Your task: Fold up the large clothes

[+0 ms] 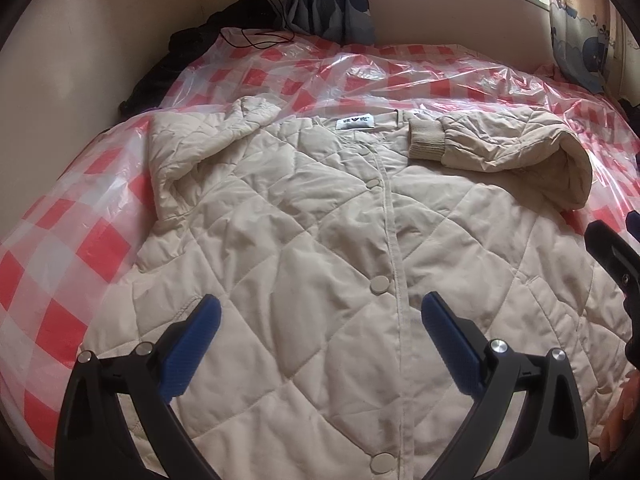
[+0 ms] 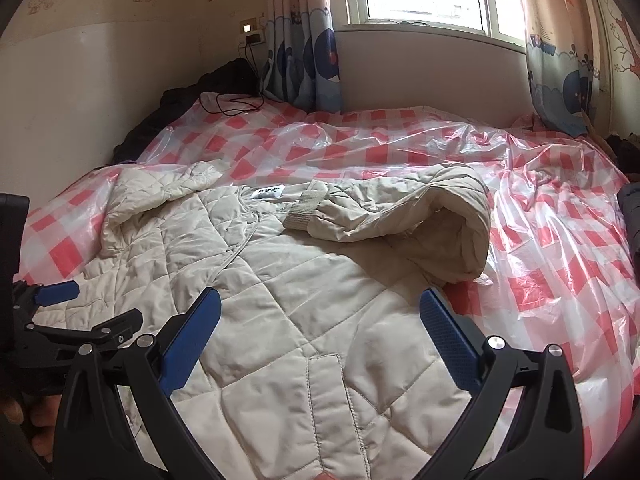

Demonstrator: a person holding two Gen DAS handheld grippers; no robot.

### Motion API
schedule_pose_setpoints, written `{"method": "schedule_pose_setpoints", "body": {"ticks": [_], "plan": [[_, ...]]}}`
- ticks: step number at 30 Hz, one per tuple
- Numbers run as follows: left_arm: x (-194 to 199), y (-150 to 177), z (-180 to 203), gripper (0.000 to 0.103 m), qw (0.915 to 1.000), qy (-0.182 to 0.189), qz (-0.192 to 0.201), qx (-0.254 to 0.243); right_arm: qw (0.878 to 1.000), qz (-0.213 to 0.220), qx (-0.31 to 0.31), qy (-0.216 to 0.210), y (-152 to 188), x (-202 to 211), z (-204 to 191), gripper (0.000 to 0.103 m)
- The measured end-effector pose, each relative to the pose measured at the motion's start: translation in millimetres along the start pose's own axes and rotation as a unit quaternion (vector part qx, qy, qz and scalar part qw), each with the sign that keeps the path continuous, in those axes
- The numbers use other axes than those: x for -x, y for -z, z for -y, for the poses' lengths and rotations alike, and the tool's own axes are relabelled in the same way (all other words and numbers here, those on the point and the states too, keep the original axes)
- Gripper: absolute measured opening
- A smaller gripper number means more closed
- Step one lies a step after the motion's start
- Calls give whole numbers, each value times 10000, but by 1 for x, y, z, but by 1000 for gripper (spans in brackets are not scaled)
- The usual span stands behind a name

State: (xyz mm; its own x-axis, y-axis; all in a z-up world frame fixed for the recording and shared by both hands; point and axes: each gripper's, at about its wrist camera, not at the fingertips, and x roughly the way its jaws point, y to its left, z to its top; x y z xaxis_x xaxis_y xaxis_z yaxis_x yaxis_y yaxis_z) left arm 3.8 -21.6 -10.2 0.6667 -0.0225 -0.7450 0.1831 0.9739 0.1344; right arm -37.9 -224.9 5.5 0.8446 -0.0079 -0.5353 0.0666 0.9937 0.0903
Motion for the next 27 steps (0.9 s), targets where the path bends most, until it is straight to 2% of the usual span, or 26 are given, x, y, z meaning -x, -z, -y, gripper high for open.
{"method": "schedule_pose_setpoints", "body": {"ticks": [27], "plan": [[-7,4,7,96,9997,5,-167,-153,9999,-86,120,-68,6,-6,-2,96]]}}
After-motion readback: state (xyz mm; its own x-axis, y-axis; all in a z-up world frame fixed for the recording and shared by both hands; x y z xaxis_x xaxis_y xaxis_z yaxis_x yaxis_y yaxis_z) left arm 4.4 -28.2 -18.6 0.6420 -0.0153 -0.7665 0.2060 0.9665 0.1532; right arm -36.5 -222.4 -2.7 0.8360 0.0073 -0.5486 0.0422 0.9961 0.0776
